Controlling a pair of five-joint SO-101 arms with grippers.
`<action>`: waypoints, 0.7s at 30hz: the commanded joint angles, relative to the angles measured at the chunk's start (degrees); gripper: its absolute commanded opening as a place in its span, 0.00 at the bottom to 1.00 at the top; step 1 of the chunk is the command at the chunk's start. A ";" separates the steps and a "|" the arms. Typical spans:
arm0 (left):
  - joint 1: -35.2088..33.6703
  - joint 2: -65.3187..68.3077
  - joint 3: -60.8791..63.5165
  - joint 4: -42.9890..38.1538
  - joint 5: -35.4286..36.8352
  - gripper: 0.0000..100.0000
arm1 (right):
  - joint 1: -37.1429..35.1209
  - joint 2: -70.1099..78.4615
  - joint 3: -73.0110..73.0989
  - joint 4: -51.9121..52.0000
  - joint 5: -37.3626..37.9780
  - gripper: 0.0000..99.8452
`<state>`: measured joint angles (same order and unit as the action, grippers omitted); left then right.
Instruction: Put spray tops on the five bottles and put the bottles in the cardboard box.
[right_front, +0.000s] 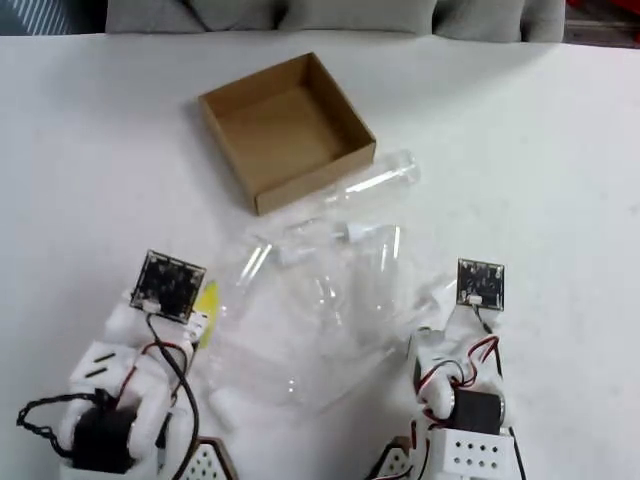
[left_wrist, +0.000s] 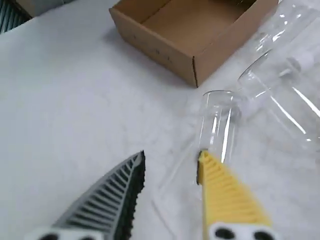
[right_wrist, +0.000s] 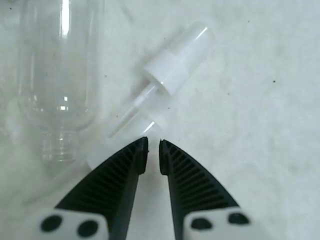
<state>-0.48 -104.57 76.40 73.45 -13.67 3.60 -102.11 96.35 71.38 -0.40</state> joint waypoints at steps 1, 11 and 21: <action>2.68 10.68 -6.15 -0.44 0.70 0.18 | 0.22 0.31 0.44 -0.31 -0.09 0.01; 10.07 37.58 -18.11 -0.35 0.62 0.21 | 0.22 0.31 0.53 -0.31 -0.09 0.01; 7.69 46.73 -15.65 -10.11 0.53 0.36 | 0.22 0.31 0.53 -0.31 -0.09 0.01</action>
<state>9.01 -61.14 61.36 70.81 -13.49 3.60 -102.11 96.35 71.38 -0.40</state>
